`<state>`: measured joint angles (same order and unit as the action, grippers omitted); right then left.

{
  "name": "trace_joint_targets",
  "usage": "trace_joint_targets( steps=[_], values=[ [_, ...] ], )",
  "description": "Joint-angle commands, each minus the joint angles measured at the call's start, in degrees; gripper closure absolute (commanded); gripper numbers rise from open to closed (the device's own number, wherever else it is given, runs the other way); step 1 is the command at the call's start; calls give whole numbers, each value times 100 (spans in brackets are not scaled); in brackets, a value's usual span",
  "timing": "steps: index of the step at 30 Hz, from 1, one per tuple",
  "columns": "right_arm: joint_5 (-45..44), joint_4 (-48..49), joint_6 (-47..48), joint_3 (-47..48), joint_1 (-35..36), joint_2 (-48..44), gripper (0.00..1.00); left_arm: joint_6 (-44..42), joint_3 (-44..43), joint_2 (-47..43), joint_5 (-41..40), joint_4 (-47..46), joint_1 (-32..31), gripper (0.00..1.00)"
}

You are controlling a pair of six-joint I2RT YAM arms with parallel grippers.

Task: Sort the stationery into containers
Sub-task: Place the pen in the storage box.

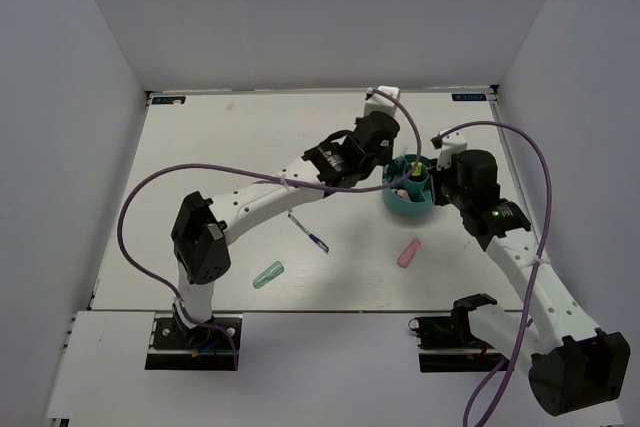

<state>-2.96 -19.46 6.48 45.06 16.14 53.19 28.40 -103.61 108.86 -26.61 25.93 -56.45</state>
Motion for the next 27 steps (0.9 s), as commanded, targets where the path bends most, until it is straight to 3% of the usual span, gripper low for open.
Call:
trace_joint_targets(
  steps=[1, 5, 9, 27],
  values=[
    [-178, 259, 46, -59, -41, 34, 77, -2001, 44, 3, -713, -2179, -156, 100],
    [-249, 355, 73, -111, -67, 42, 77, -2374, -1000, 906, -776, -2119, -156, 100],
    [-310, 356, 90, -120, -102, 60, 77, -2559, -1275, 1252, -793, -2206, -174, 100],
    [-293, 426, 99, -190, -304, -10, 77, -1619, -502, 1392, -635, -2391, -77, 100]
  ],
)
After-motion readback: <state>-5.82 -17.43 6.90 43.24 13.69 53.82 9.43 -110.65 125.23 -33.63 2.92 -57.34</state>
